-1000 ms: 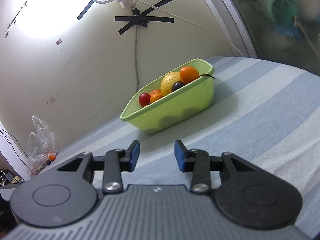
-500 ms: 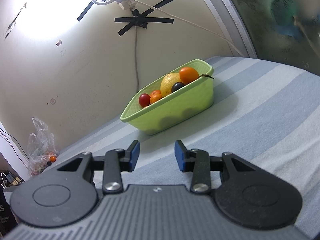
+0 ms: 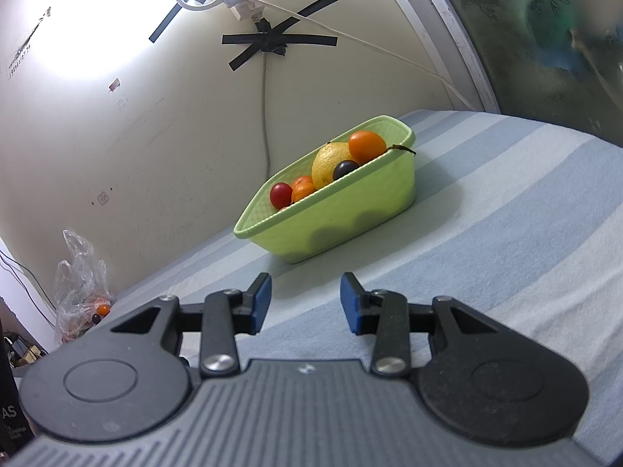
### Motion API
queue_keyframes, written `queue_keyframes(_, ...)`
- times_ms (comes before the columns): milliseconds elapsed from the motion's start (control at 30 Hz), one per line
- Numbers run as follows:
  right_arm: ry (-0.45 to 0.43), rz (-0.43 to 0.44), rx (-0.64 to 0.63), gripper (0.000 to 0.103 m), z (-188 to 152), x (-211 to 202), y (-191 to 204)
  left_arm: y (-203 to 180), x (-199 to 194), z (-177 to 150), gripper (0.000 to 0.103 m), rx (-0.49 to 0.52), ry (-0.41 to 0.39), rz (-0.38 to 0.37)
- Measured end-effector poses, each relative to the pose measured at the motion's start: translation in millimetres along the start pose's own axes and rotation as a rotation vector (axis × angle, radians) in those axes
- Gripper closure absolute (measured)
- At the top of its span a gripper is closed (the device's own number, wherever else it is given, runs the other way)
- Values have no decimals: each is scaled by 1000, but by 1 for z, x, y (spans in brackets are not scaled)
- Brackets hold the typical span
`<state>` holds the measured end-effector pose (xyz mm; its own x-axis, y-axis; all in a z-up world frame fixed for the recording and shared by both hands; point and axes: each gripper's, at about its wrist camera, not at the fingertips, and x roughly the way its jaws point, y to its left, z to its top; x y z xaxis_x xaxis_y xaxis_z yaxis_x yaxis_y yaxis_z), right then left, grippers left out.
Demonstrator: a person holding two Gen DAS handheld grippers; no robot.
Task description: Organize fruits
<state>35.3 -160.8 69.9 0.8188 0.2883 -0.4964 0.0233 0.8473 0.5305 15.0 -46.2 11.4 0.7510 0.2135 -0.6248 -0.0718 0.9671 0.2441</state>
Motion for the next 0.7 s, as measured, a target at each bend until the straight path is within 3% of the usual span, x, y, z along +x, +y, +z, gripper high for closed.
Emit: queue_keyframes(700,0,2,2,60,0,-1,-1,-2,-1,-1,0,7,2,-8)
